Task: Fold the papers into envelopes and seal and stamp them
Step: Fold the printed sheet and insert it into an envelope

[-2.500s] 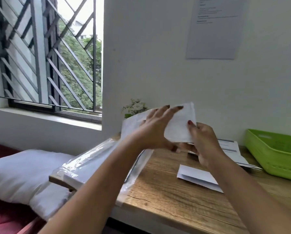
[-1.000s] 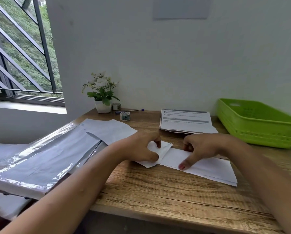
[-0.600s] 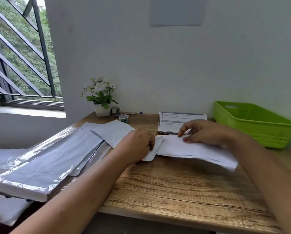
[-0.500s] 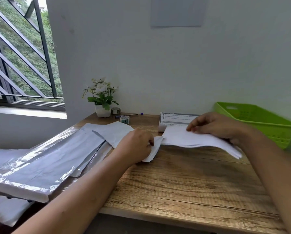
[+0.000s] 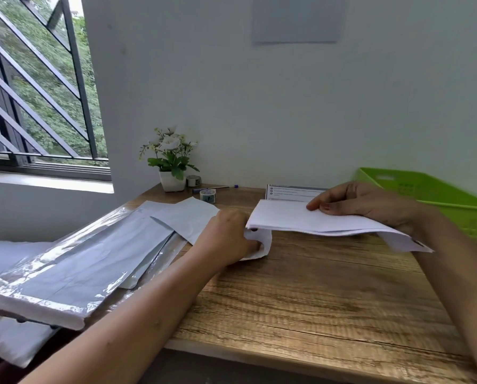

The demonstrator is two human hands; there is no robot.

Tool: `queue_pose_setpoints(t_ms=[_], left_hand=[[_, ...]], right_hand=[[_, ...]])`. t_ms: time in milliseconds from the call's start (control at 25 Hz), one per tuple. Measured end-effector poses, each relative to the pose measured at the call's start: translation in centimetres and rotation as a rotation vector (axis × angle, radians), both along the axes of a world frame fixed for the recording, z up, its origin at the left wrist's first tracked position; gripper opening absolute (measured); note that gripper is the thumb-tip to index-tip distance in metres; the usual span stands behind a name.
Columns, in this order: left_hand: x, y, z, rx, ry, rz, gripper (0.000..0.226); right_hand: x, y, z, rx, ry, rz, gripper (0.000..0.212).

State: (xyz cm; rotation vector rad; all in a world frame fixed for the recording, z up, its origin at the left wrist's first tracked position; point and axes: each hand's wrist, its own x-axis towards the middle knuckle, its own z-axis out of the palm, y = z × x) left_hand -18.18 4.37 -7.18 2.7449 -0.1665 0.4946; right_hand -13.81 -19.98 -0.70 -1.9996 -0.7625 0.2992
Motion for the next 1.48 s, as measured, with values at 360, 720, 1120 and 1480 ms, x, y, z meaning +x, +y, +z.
queue_pose_setpoints(t_ms=[360,720,1120,1480], left_hand=[[-0.2,-0.6,0.2,-0.084,0.192,-0.158,0.061],[-0.5,-1.3,-0.3,0.051,0.033,-0.086,0.043],[-1.0,-2.1,-0.3,0.15,-0.112,-0.165,0.047],[-1.0,-1.7,-0.2,0.123,-0.144,-0.085,0.043]], right_hand=[[1.7,-0.5,-1.6,-0.361,0.117,0.034,0.043],[2.4,-0.6,-1.9,-0.319,0.199,-0.041,0.06],[0.4,6.0,-5.4,0.009,0.024,-0.323,0.012],[-1.3,2.4,-0.9,-0.16,0.394,-0.191,0.037]])
